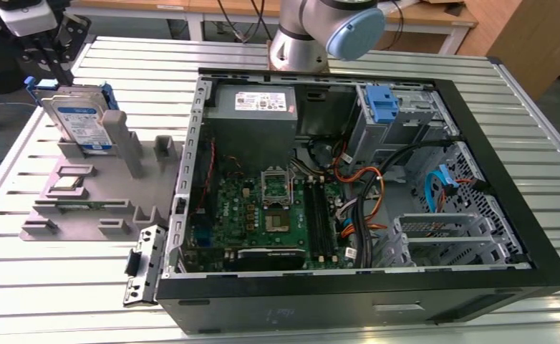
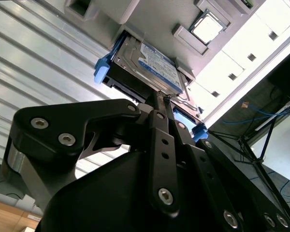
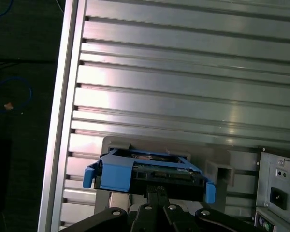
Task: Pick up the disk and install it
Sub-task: 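Pick up the disk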
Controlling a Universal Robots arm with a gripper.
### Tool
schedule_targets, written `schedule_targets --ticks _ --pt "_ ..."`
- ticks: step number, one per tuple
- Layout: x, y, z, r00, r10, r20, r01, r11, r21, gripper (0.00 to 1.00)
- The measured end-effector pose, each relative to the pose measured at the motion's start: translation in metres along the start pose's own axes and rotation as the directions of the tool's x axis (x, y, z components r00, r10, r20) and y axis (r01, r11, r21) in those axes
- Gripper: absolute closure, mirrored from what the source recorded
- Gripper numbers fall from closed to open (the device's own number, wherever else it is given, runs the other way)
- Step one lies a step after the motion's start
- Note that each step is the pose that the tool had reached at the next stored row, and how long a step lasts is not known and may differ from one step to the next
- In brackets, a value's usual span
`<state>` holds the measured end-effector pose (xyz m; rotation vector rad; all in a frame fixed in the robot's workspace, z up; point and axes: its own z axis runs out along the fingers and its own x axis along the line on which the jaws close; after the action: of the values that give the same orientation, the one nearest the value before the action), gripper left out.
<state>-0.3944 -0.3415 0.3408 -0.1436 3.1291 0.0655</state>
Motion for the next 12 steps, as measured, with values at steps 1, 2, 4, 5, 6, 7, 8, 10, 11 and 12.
schedule_targets --ticks 1,2,4,5,6,7,8,10,11,12 --pt "0.0000 0.0000 0.0000 1.0000 -0.007 -0.0002 0.007 1.0000 -0.0001 0.90" --pt "0.0000 0.0000 0.0000 0.9999 -0.012 -0.0004 0.012 0.9999 -0.0001 0.90" --pt "0.0000 0.0000 0.0000 0.9999 -0.013 -0.0006 0.013 0.9999 -0.0001 0.90" --pt "0.0000 0.0000 0.0000 0.9999 -0.013 -0.0006 0.013 0.9999 -0.0001 0.90" --pt "0.0000 0.0000 0.0000 0.9999 -0.013 -0.0006 0.013 0.9999 -0.0001 0.90" --pt "0.0000 0.0000 0.0000 0.9999 -0.013 -0.0005 0.013 0.9999 -0.0002 0.90" --pt "0.0000 0.0000 0.0000 0.9999 -0.014 -0.0006 0.014 0.9999 -0.0001 0.90" --pt "0.0000 0.0000 0.0000 0.9997 -0.023 -0.0010 0.023 0.9997 -0.0002 0.90" --pt "0.0000 0.0000 0.0000 0.9996 -0.030 -0.0012 0.030 0.9996 -0.0003 0.90" --pt "0.0000 0.0000 0.0000 0.9993 -0.036 -0.0015 0.036 0.9993 -0.0004 0.90"
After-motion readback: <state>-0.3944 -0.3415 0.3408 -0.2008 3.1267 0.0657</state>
